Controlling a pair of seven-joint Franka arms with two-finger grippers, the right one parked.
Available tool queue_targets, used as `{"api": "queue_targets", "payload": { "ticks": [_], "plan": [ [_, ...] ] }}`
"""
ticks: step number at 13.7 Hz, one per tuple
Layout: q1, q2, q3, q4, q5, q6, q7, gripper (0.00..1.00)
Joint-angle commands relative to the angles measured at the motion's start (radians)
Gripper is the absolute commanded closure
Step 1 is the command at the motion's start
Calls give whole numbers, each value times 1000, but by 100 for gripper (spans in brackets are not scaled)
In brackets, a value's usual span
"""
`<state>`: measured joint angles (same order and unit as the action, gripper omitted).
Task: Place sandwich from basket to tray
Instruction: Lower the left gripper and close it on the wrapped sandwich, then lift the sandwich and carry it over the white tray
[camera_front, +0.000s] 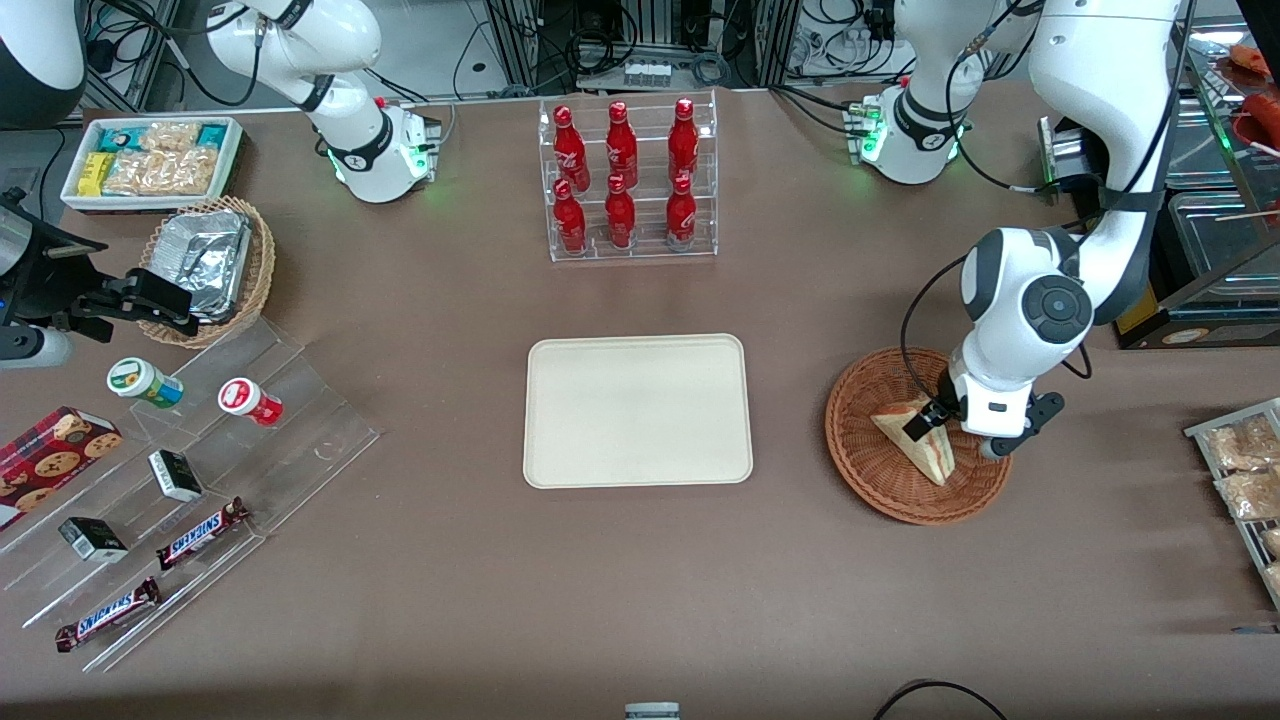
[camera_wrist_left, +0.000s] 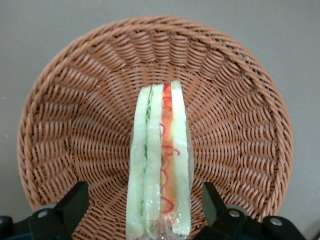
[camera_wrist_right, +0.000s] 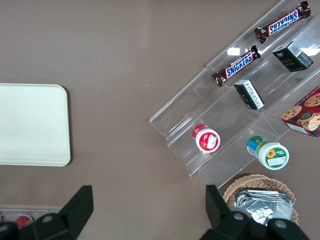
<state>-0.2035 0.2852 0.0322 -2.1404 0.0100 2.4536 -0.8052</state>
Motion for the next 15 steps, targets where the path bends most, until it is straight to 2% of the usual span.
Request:
{"api": "queue_targets", "payload": {
  "ticks": [1,2,3,4,5,6,9,12,15],
  "plan": [
    [-10,12,-9,-12,-4,44,-26,0],
    [-10,18,-9,-12,-4,45,-26,0],
    [-10,22,-11,-12,-4,45,-29,11],
    [-10,25,-11,-12,-4,45,-34,41],
    [-10,25,-11,-9,-2,44,-37,75],
    [-10,25,-11,-6,1,42,-35,100],
    [-8,16,-11,25,4,6,-28,100],
    [-10,-14,-12,153,11,-242,-14,100],
    [-10,-27,-69,287,13,-424,-12,100]
  ]
}}
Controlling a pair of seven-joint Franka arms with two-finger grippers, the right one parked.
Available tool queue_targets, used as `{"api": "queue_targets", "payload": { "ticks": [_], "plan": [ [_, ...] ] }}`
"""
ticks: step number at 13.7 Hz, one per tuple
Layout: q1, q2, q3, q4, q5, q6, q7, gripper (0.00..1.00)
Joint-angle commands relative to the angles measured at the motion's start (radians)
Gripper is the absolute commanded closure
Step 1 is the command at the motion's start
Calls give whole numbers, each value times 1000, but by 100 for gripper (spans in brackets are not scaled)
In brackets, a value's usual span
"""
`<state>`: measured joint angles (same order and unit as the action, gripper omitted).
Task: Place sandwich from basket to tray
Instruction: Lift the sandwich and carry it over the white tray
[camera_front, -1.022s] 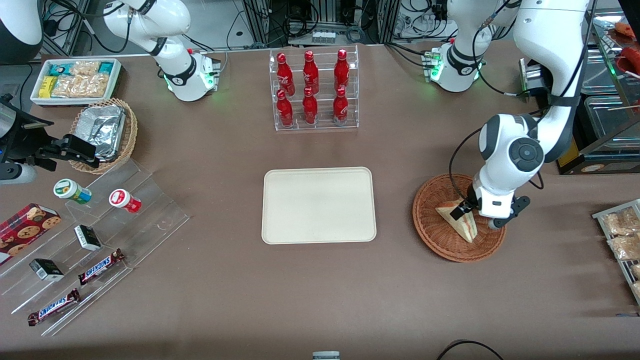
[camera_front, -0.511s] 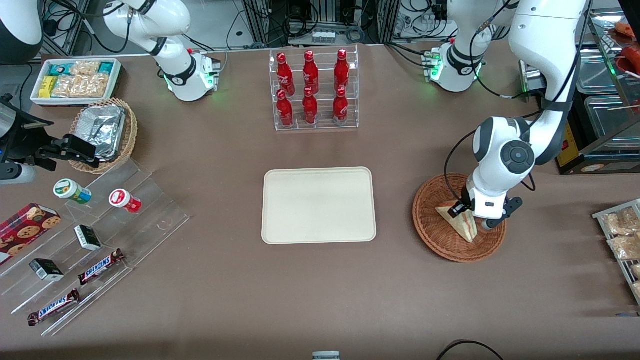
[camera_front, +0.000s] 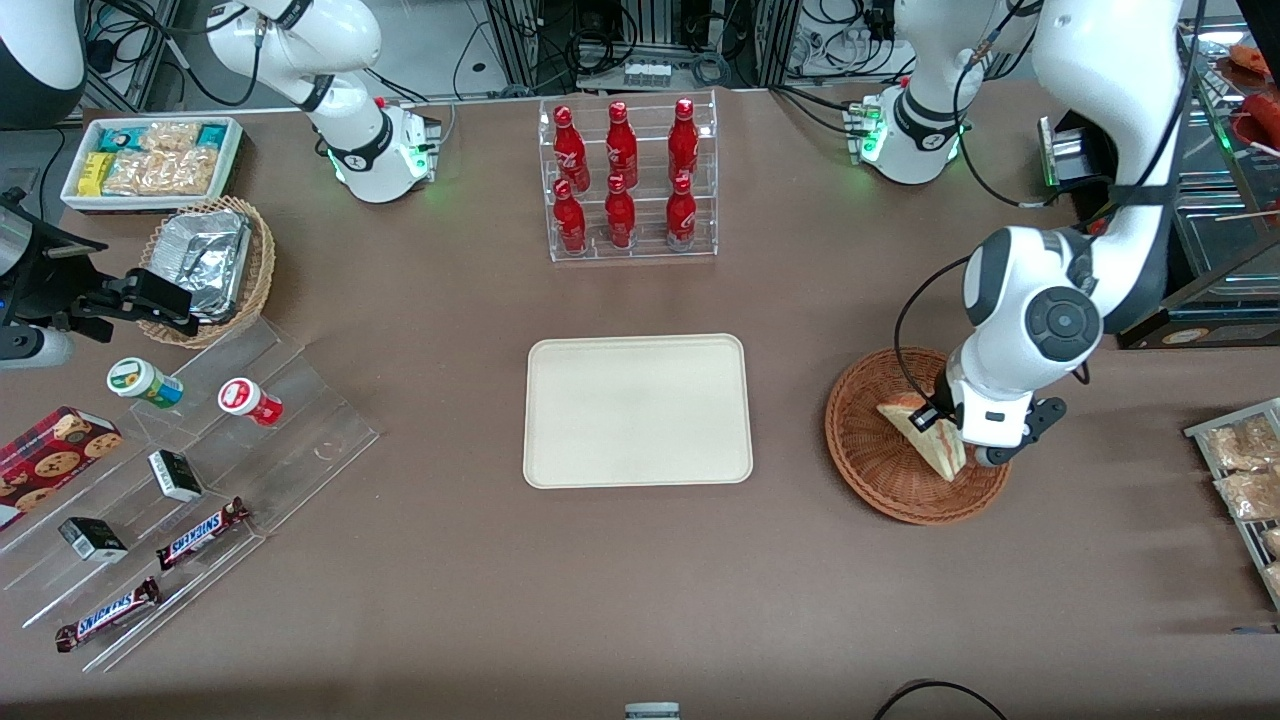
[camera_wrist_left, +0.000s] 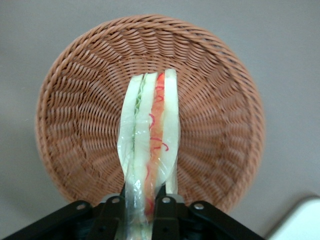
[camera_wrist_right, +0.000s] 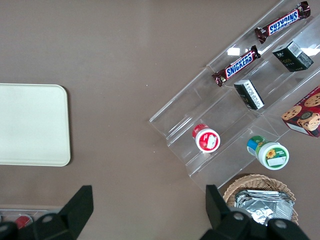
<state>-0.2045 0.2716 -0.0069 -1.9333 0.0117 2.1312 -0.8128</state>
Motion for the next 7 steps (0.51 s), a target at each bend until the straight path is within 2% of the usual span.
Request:
{"api": "queue_targets", "payload": {
  "ticks": [1,5,7],
  "plan": [
    [-9,-11,-57,120,11,-143,-9,100],
    [-9,9,-181,230,79,-252,-26,100],
    [-9,27,-237,244,83,-246,-29,100]
  ]
}}
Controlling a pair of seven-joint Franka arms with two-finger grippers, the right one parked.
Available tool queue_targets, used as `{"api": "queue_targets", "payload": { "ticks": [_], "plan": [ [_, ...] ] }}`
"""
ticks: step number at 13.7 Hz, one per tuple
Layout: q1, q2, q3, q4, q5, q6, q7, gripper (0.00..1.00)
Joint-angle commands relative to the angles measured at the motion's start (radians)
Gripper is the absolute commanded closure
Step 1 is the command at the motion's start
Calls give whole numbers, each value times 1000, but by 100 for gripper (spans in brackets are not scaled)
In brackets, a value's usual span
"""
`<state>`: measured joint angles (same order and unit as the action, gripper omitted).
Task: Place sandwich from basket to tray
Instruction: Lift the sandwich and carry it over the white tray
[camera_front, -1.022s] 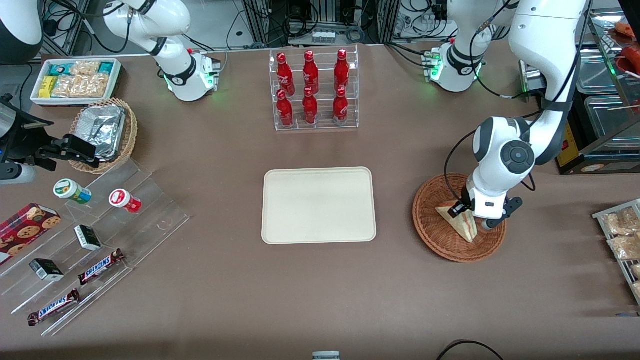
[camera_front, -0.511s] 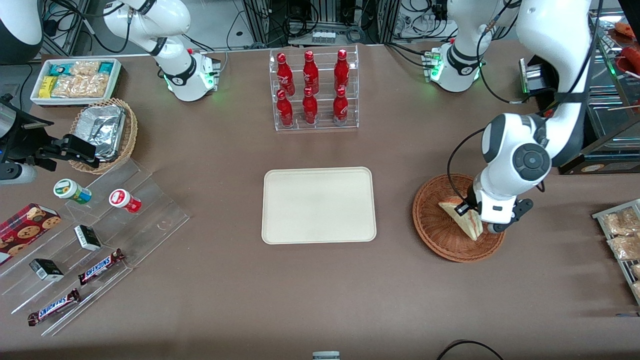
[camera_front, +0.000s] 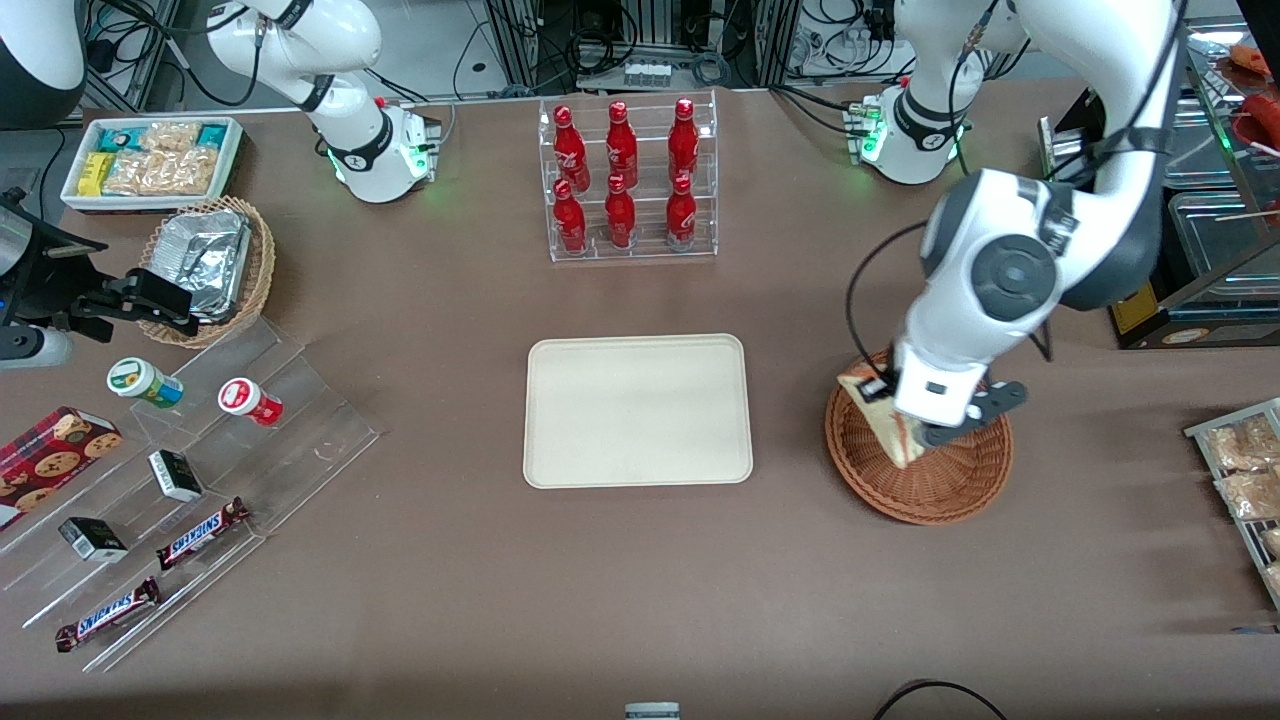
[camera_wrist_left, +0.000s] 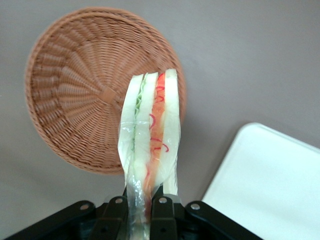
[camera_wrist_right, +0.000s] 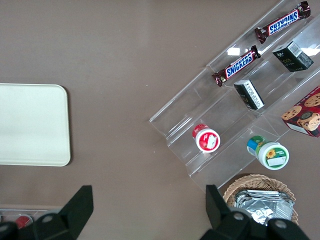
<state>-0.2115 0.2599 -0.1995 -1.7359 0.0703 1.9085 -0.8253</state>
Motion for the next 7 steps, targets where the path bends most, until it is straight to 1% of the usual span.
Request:
{"api": "queue_targets", "payload": {
  "ticks": [1,2,4,7],
  "plan": [
    [-2,59,-79,62,35,-20,-17,100],
    [-2,91,-119,84,60,-20,-31,100],
    [-2,160,-200,119,144,-19,-115,100],
    [-2,244,-312,136,261,-14,-127,100]
  ]
}}
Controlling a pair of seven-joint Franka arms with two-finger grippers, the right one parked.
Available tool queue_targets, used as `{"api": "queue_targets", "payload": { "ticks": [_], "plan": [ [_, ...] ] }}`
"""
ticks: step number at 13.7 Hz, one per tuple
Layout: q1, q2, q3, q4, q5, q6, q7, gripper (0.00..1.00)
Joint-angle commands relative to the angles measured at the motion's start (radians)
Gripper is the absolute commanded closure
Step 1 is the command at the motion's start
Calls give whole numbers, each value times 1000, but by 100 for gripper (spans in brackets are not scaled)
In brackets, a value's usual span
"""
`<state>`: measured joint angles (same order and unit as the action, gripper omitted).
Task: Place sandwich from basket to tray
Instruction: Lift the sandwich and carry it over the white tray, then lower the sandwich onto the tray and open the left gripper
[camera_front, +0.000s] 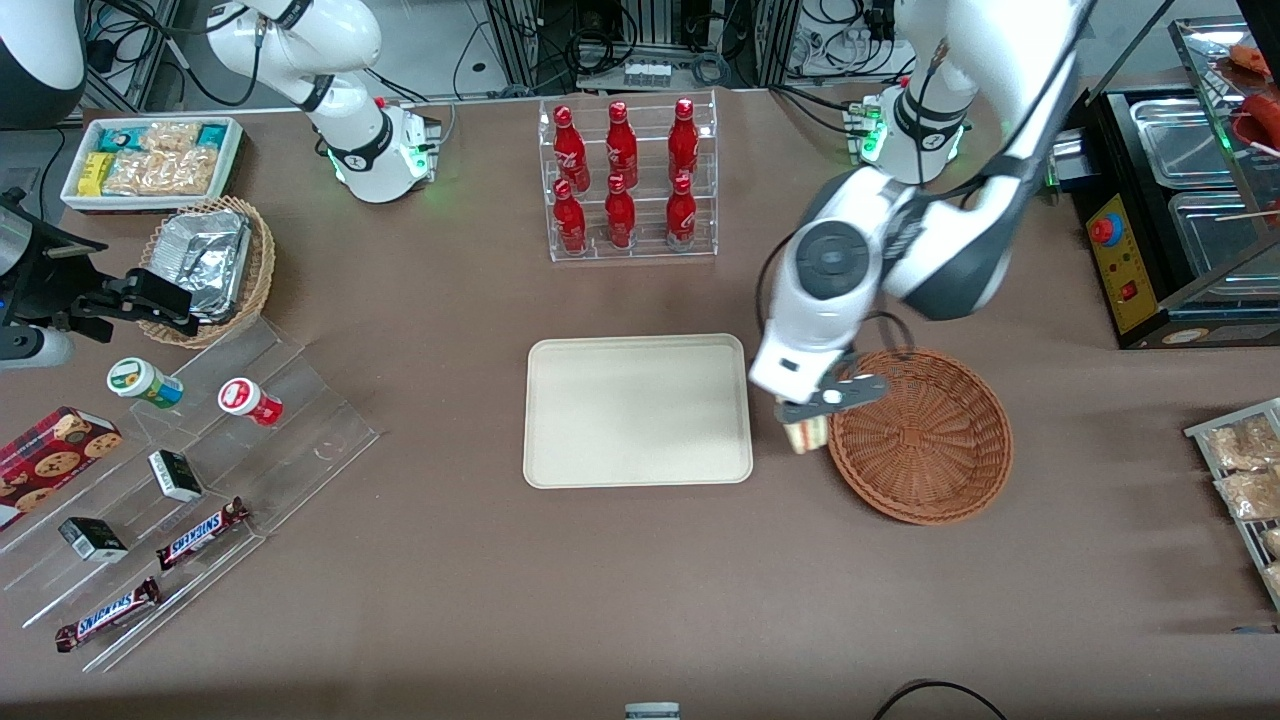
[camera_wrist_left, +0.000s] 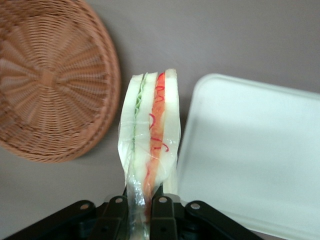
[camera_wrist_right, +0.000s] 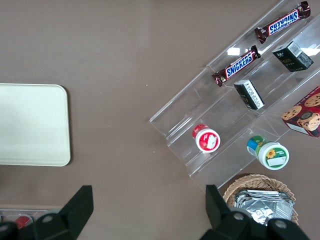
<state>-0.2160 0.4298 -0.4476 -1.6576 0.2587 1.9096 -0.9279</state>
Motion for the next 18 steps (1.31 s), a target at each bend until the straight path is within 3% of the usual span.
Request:
{"api": "queue_targets", "payload": {
  "ticks": [1,3,6,18],
  "plan": [
    [3,99,-91,67,86,-8,-28,100],
    [0,136,-117,73,88,38,-39,100],
    [-109,193,-96,102,103,75,-55,100],
    [-184,352,-86,173,183,221,-141,100]
  ]
}}
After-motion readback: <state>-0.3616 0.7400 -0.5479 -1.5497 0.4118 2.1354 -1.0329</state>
